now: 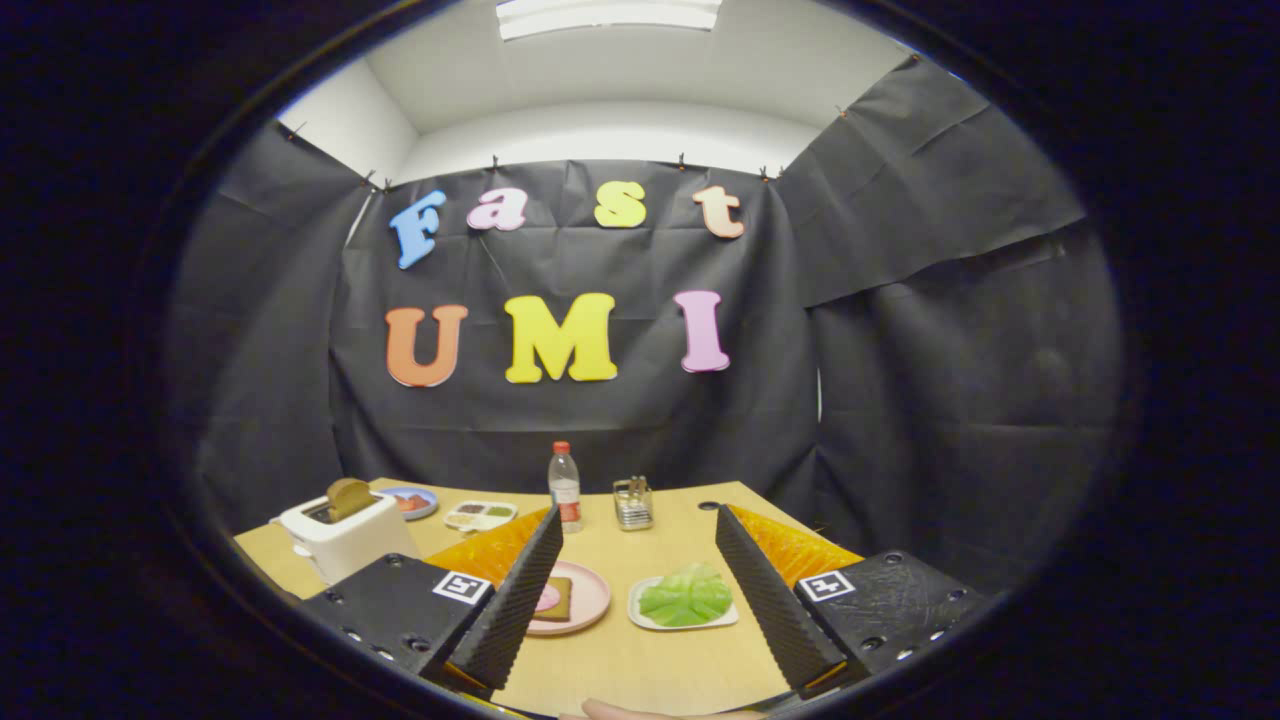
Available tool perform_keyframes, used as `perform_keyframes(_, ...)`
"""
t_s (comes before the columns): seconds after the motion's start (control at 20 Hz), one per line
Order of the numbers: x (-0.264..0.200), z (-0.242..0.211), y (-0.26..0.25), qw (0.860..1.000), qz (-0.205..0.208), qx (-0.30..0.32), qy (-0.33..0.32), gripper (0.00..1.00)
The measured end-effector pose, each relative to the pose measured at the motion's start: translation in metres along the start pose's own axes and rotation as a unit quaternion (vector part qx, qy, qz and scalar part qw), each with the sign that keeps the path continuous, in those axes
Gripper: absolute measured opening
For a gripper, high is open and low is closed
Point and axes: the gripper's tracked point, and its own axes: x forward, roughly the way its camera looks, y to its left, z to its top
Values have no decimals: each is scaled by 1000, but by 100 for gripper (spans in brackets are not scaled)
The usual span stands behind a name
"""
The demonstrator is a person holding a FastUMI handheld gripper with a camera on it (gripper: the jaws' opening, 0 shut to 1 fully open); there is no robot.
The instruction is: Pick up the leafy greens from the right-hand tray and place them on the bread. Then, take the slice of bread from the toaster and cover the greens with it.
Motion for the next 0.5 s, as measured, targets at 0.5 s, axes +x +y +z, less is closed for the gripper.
perform_keyframes(0.5,108,-77,-77,988,-36,45,142,96)
